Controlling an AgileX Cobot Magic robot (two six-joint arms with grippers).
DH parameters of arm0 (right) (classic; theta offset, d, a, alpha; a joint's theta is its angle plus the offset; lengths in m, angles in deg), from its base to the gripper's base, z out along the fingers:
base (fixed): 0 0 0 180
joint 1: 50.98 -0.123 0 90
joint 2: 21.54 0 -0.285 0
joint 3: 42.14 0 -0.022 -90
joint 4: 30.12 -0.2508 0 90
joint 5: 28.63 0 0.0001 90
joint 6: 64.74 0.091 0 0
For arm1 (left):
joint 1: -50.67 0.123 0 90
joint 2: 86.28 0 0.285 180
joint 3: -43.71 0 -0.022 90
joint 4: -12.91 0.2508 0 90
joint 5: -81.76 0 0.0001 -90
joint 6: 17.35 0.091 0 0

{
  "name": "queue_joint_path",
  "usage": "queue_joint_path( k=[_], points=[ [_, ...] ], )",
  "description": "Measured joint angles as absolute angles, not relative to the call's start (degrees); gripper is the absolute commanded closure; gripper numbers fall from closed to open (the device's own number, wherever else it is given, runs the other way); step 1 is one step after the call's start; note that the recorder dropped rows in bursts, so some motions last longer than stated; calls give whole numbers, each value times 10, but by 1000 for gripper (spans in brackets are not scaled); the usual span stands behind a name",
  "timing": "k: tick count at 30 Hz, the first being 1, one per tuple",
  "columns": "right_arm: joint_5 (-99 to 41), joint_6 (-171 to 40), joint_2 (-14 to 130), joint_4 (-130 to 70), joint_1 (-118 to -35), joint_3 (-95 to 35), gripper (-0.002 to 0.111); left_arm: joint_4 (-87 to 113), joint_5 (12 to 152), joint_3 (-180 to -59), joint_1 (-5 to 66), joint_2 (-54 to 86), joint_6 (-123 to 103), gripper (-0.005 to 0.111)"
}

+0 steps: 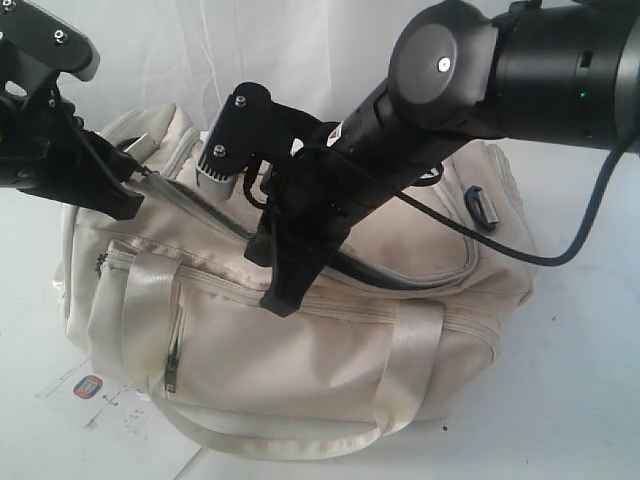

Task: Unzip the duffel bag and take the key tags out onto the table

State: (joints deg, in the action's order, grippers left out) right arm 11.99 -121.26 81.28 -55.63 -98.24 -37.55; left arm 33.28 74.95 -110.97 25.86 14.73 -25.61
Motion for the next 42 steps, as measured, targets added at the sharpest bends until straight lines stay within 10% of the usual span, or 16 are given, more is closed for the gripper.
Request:
queue_joint_path(
  k=[6, 15, 26, 36, 42],
  points=[
    [112, -1213, 813, -571, -981, -373, 42, 312, 711, -1116, 261, 151, -259, 107],
    [28, -1219, 801, -649, -980, -386, 41, 82, 629, -1117, 265, 153, -5, 107],
    [-51, -1283, 843, -700, -1064, -390, 57, 51, 628, -1117, 265, 171, 42, 107],
    [-109, -1239, 866, -700, -1069, -390, 108, 50, 625, -1117, 266, 185, 54, 107],
    [-106, -1228, 866, -700, -1069, -390, 108, 48, 648, -1117, 266, 186, 73, 107]
  ],
)
